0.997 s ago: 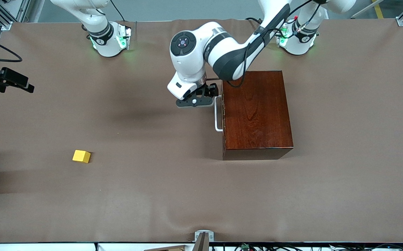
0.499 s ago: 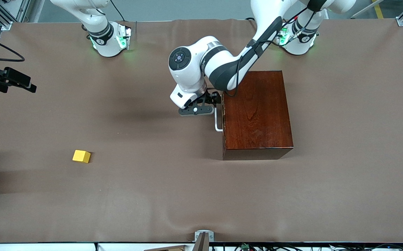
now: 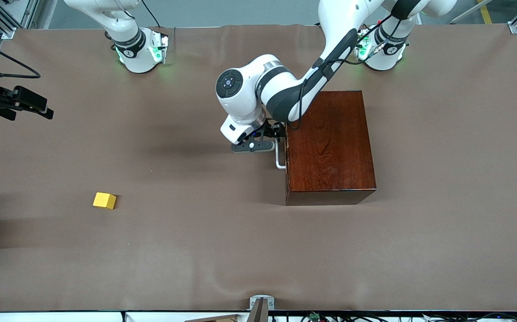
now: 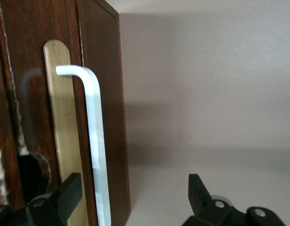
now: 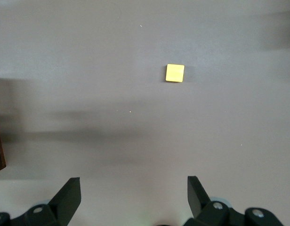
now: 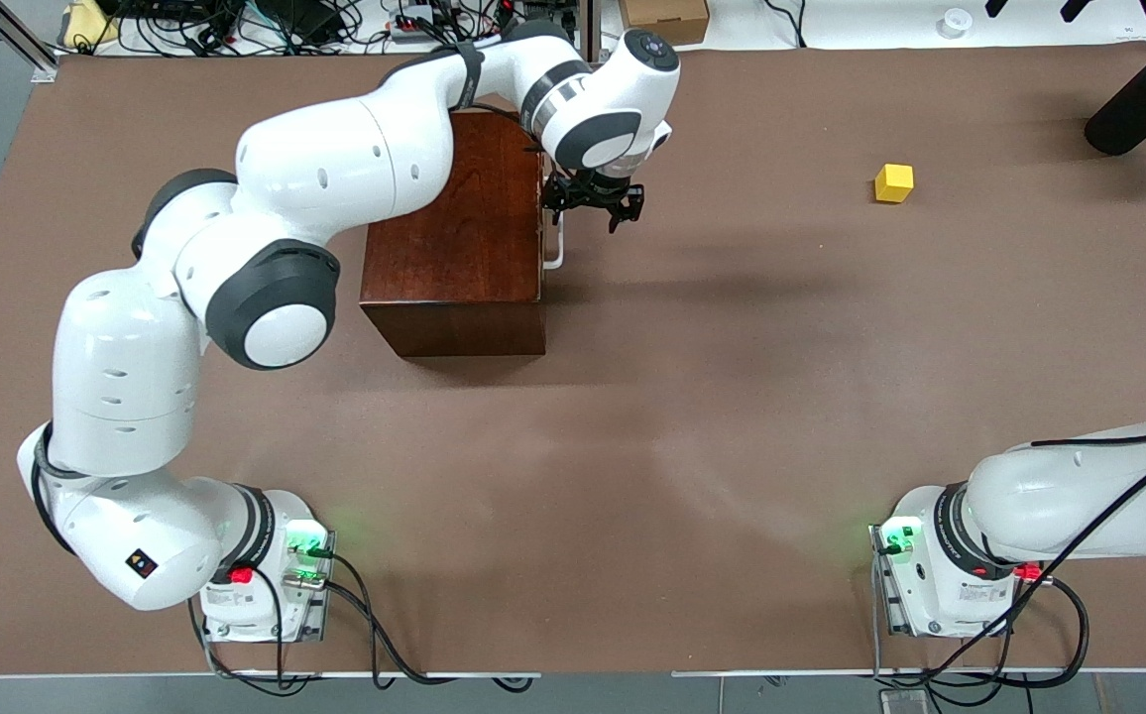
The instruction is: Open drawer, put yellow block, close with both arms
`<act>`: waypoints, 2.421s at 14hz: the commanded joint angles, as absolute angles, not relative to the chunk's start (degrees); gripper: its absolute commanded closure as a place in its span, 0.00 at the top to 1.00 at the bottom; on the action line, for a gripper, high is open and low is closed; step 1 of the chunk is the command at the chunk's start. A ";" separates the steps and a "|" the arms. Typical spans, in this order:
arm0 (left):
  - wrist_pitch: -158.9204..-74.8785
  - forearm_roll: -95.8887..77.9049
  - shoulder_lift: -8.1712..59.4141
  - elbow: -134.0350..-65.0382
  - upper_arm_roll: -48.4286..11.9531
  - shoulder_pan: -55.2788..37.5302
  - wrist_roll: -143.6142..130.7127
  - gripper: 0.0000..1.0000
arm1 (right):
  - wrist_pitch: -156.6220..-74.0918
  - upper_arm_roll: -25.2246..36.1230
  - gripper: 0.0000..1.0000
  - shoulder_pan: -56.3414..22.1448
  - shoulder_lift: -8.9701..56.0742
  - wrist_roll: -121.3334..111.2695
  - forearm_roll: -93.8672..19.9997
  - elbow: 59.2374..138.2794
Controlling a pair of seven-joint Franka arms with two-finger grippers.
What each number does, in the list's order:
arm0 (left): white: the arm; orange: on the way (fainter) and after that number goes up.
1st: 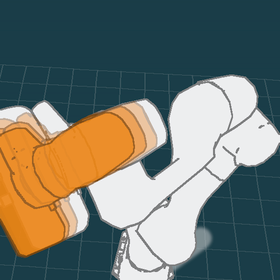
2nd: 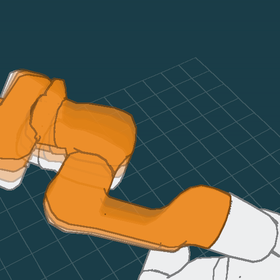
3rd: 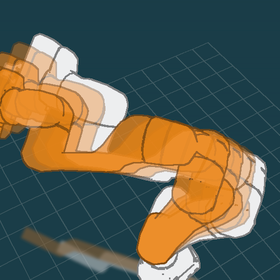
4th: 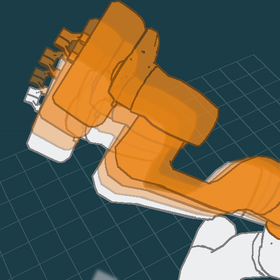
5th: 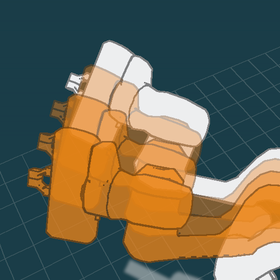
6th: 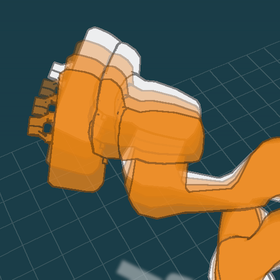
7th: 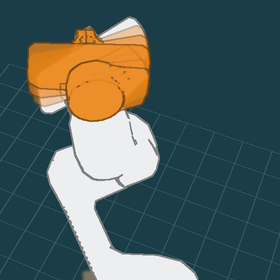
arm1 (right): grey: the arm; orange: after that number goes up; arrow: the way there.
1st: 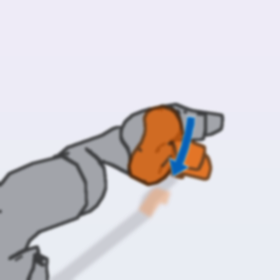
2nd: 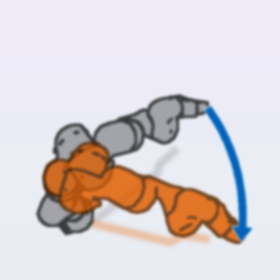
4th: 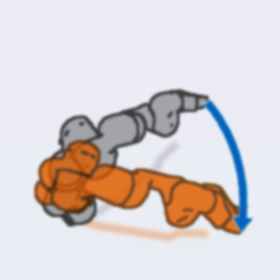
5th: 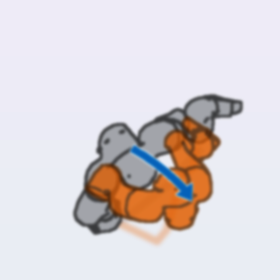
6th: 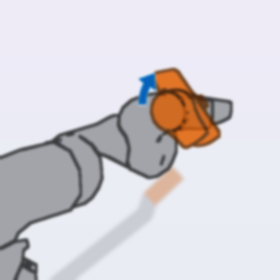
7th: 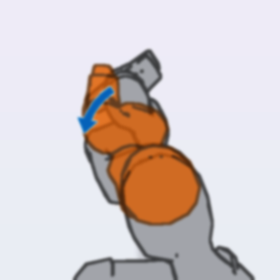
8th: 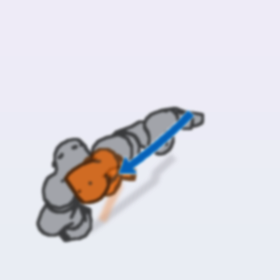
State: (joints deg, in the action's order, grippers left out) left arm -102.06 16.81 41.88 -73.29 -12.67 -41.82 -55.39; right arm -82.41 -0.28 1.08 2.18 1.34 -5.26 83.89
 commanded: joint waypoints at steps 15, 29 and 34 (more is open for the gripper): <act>-111.70 19.25 45.44 -71.54 -12.83 -44.12 -55.90 1.00 | -90.87 -0.09 1.00 0.71 12.92 0.97 -4.48 83.94; -124.27 16.35 46.84 -71.28 -13.54 -44.12 -55.99 1.00 | -91.58 0.00 1.00 0.17 14.49 0.97 -4.04 83.94; -126.65 14.33 46.85 -71.02 -13.62 -44.12 -55.90 1.00 | -91.58 0.09 1.00 1.23 20.12 0.97 -4.57 83.85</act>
